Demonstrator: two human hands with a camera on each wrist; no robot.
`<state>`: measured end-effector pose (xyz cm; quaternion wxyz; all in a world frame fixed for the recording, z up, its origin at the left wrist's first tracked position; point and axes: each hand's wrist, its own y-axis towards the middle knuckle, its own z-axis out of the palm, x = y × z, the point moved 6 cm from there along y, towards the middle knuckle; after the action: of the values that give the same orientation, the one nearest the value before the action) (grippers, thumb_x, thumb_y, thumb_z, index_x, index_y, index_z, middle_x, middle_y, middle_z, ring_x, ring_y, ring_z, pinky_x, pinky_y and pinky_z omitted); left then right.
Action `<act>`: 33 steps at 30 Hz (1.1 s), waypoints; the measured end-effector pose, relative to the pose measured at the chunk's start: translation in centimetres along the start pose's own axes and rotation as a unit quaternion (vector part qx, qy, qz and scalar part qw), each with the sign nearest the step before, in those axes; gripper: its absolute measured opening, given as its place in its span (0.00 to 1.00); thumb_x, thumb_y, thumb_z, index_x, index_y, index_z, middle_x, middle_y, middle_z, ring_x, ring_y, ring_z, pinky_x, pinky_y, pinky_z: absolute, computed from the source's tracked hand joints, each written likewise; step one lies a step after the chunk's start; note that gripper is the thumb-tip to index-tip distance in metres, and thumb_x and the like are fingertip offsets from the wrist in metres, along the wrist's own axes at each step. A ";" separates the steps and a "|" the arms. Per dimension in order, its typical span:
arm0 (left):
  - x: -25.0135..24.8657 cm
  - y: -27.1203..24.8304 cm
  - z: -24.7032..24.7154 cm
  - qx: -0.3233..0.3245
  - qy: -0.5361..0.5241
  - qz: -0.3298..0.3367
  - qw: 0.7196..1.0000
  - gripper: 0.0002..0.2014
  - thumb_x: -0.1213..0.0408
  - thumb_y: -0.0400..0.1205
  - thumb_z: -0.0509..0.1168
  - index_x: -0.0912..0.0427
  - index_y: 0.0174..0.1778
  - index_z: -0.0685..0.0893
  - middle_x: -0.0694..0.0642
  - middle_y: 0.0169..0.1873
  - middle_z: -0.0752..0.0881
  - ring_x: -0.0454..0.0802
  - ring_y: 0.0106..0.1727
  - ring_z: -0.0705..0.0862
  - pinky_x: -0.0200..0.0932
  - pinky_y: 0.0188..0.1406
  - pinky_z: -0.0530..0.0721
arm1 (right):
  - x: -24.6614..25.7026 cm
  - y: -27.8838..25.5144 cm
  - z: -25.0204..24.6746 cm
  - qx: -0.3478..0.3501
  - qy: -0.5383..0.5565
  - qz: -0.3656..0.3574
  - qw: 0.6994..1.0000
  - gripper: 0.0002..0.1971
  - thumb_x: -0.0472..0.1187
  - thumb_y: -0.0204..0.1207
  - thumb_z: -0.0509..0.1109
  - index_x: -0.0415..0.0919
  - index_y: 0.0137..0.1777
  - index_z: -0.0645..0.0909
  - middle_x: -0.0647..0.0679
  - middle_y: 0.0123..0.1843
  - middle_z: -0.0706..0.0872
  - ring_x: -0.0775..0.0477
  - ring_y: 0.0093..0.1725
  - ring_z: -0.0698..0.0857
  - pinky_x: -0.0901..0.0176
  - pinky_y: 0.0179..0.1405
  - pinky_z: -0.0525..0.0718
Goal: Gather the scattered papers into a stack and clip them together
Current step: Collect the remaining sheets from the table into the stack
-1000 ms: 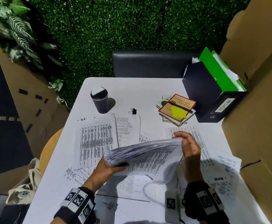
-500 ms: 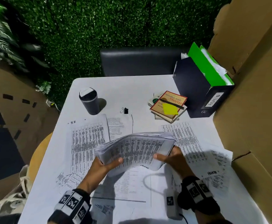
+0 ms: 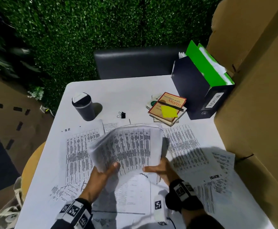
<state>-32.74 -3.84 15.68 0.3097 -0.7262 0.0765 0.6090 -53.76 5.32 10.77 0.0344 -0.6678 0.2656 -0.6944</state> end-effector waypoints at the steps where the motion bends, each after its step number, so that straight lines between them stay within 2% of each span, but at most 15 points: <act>1: -0.2 0.0 -0.5 -0.015 0.002 0.009 1.000 0.24 0.48 0.70 0.76 0.59 0.55 0.82 0.58 0.45 0.90 0.47 0.48 0.90 0.53 0.57 0.86 | -0.2 0.0 -0.7 0.034 -0.049 0.015 0.998 0.30 0.48 0.52 0.88 0.44 0.52 0.80 0.53 0.45 0.89 0.58 0.44 0.88 0.57 0.52 0.86; 2: -0.3 0.1 -1.1 -0.027 0.002 0.015 1.000 0.24 0.46 0.67 0.76 0.59 0.51 0.82 0.56 0.43 0.89 0.51 0.47 0.89 0.52 0.55 0.85 | -0.7 0.2 -1.8 0.058 -0.094 0.027 0.994 0.35 0.55 0.49 0.87 0.43 0.56 0.81 0.51 0.52 0.89 0.52 0.53 0.87 0.55 0.55 0.83; 4: -0.5 0.0 -2.6 -0.059 -0.003 0.027 0.998 0.17 0.53 0.71 0.77 0.56 0.51 0.84 0.53 0.45 0.88 0.50 0.48 0.84 0.55 0.59 0.82 | -1.2 0.5 -5.7 0.009 -0.160 0.030 0.987 0.39 0.55 0.50 0.82 0.46 0.65 0.79 0.48 0.67 0.82 0.46 0.67 0.79 0.56 0.60 0.77; 6: -0.4 -0.1 -4.4 -0.097 -0.014 0.038 0.994 0.13 0.58 0.73 0.76 0.54 0.51 0.85 0.47 0.43 0.90 0.45 0.48 0.84 0.54 0.60 0.80 | -2.3 0.2 -12.0 -0.165 -0.187 0.063 0.966 0.38 0.55 0.52 0.77 0.42 0.65 0.79 0.42 0.68 0.81 0.42 0.67 0.79 0.55 0.61 0.74; 8: -0.5 -0.5 -6.0 -0.128 -0.024 0.055 0.990 0.10 0.63 0.76 0.74 0.53 0.51 0.85 0.41 0.43 0.92 0.40 0.48 0.85 0.51 0.58 0.78 | -3.7 -1.3 -17.4 -0.306 -0.257 0.159 0.903 0.41 0.60 0.50 0.77 0.41 0.64 0.79 0.37 0.67 0.81 0.35 0.64 0.80 0.45 0.64 0.76; 11: 0.1 -1.0 -8.0 -0.151 -0.045 0.055 0.986 0.12 0.72 0.81 0.66 0.53 0.56 0.85 0.46 0.52 0.91 0.38 0.50 0.88 0.51 0.58 0.79 | -5.6 -2.8 -21.0 -0.320 -0.314 0.276 0.851 0.50 0.60 0.58 0.80 0.40 0.77 0.64 0.34 0.77 0.69 0.30 0.74 0.70 0.30 0.71 0.69; 13: 1.2 -1.0 -9.3 -0.149 -0.077 0.032 0.985 0.18 0.66 0.80 0.69 0.53 0.66 0.82 0.50 0.61 0.88 0.48 0.61 0.86 0.57 0.65 0.76 | -6.2 -3.0 -21.5 -0.308 -0.325 0.288 0.846 0.52 0.55 0.61 0.81 0.40 0.80 0.57 0.34 0.80 0.63 0.30 0.77 0.64 0.30 0.75 0.63; 16: 4.1 -0.9 -11.8 -0.177 -0.110 -0.037 0.977 0.42 0.53 0.70 0.77 0.56 0.80 0.69 0.55 0.78 0.74 0.61 0.78 0.71 0.65 0.78 0.64 | -6.7 -3.3 -21.5 -0.313 -0.360 0.304 0.824 0.56 0.56 0.57 0.83 0.40 0.80 0.56 0.35 0.81 0.60 0.32 0.79 0.61 0.30 0.77 0.60; 18: 4.8 -1.0 -12.5 -0.191 -0.098 -0.045 0.976 0.48 0.48 0.63 0.80 0.54 0.79 0.69 0.54 0.78 0.74 0.61 0.77 0.71 0.66 0.78 0.63 | -6.8 -3.4 -21.3 -0.311 -0.351 0.307 0.828 0.59 0.56 0.57 0.84 0.40 0.82 0.51 0.35 0.82 0.56 0.31 0.80 0.58 0.29 0.76 0.57; 20: 4.7 -1.2 -12.4 -0.194 -0.102 -0.036 0.975 0.44 0.50 0.64 0.79 0.54 0.77 0.72 0.54 0.76 0.76 0.61 0.76 0.72 0.66 0.77 0.64 | -6.8 -3.6 -21.4 -0.305 -0.344 0.306 0.834 0.62 0.56 0.55 0.85 0.40 0.82 0.49 0.34 0.83 0.55 0.30 0.80 0.57 0.27 0.76 0.56; 22: 4.1 -1.5 -11.7 -0.180 -0.111 -0.014 0.977 0.42 0.52 0.65 0.79 0.52 0.76 0.73 0.54 0.73 0.79 0.60 0.74 0.75 0.66 0.76 0.66 | -6.7 -3.6 -21.5 -0.306 -0.359 0.296 0.831 0.59 0.56 0.54 0.85 0.39 0.80 0.55 0.34 0.80 0.63 0.31 0.78 0.63 0.29 0.75 0.61; 24: 3.8 -1.6 -11.0 -0.167 -0.119 -0.008 0.979 0.38 0.56 0.66 0.78 0.51 0.74 0.75 0.53 0.70 0.81 0.59 0.72 0.77 0.66 0.75 0.67 | -6.9 -3.1 -21.3 -0.306 -0.323 0.260 0.857 0.51 0.51 0.57 0.85 0.37 0.76 0.61 0.34 0.74 0.73 0.31 0.73 0.72 0.36 0.70 0.69; 26: 4.1 -1.7 -10.8 -0.171 -0.120 -0.008 0.978 0.32 0.58 0.67 0.79 0.51 0.68 0.78 0.53 0.66 0.84 0.59 0.68 0.79 0.64 0.73 0.70 | -6.6 -2.9 -21.1 -0.310 -0.280 0.218 0.882 0.34 0.41 0.67 0.79 0.33 0.71 0.70 0.34 0.64 0.81 0.32 0.64 0.80 0.44 0.56 0.76; 29: 4.3 -1.6 -10.3 -0.169 -0.096 -0.015 0.981 0.35 0.48 0.61 0.84 0.49 0.63 0.79 0.51 0.64 0.84 0.56 0.65 0.80 0.60 0.71 0.71 | -6.1 -3.5 -21.6 -0.372 -0.203 0.166 0.890 0.14 0.33 0.73 0.70 0.24 0.56 0.81 0.34 0.43 0.83 0.38 0.42 0.80 0.40 0.47 0.81; 33: 3.9 -1.6 -9.4 -0.147 -0.120 -0.012 0.982 0.32 0.57 0.65 0.81 0.48 0.63 0.76 0.46 0.59 0.83 0.54 0.64 0.78 0.54 0.66 0.69 | -6.4 -4.5 -21.2 -0.356 -0.119 0.130 0.918 0.12 0.27 0.73 0.70 0.24 0.55 0.81 0.29 0.49 0.85 0.32 0.49 0.83 0.44 0.50 0.79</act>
<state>-23.11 -6.68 13.26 0.2141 -0.6864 -0.0599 0.6924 -71.75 18.57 7.54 -0.0848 -0.6731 0.5737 -0.4590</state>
